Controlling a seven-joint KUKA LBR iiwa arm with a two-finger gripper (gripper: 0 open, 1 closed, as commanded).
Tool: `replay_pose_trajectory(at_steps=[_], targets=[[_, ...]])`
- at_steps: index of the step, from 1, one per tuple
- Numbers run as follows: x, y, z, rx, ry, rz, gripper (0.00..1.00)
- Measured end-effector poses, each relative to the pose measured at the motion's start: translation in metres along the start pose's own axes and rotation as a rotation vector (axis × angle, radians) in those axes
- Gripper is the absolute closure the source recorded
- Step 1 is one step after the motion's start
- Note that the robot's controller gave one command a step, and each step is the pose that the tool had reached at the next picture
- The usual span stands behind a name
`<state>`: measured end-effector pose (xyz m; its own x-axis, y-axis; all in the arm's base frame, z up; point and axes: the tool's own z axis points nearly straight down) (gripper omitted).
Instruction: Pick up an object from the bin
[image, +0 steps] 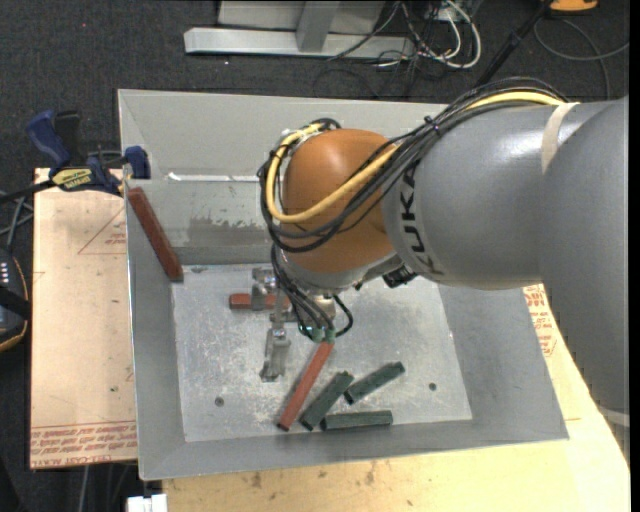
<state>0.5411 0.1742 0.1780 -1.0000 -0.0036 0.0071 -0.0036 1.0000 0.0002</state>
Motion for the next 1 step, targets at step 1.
replay_pose_trajectory(at_steps=[1], targets=[[-0.0019,-0.0008,-0.0042,-0.001,-0.007,0.003,0.0]])
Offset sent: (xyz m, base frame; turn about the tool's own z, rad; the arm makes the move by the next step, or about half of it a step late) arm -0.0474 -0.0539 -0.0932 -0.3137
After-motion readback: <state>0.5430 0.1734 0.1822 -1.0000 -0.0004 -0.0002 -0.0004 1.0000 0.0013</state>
